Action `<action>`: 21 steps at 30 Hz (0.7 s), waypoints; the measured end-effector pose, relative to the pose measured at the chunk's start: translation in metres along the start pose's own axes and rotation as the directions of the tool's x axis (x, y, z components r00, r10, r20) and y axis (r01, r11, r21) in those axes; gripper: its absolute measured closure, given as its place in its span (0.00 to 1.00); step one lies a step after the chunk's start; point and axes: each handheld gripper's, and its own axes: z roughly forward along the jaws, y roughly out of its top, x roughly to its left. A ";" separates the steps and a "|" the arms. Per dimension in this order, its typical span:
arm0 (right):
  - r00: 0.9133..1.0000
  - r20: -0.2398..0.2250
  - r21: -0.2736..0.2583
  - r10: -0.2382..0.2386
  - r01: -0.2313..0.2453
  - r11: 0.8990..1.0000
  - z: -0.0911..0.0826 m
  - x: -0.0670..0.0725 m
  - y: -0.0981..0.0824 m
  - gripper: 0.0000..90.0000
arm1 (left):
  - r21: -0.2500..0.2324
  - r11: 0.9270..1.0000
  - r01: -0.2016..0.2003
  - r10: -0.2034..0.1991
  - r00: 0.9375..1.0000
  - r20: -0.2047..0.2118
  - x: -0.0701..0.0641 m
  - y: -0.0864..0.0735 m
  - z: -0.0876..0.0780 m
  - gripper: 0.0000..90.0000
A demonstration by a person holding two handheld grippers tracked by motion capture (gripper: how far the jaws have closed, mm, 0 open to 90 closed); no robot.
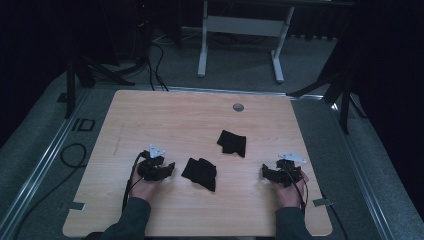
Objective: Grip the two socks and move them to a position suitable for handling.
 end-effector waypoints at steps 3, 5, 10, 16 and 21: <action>1.000 0.004 -0.005 0.004 -0.004 1.000 -0.002 0.002 -0.001 0.18 | 0.000 1.000 -0.001 0.001 1.000 0.001 0.000 0.000 0.000 0.57; 1.000 0.000 0.000 0.001 -0.001 1.000 -0.003 0.004 -0.002 0.21 | -0.001 1.000 -0.003 0.003 1.000 0.002 -0.001 0.000 0.000 0.57; 1.000 -0.013 0.011 -0.014 0.015 1.000 -0.007 0.009 -0.001 0.30 | 0.000 1.000 -0.005 0.005 1.000 0.002 -0.001 0.000 0.000 0.57; 0.995 -0.070 0.035 -0.071 0.073 0.997 -0.012 0.020 0.001 0.45 | -0.003 1.000 -0.004 0.004 1.000 0.011 -0.002 0.000 0.000 0.60; 0.986 -0.112 0.053 -0.122 0.129 0.990 -0.015 0.031 0.001 0.52 | -0.004 1.000 -0.002 0.002 1.000 0.022 -0.004 0.001 0.000 0.60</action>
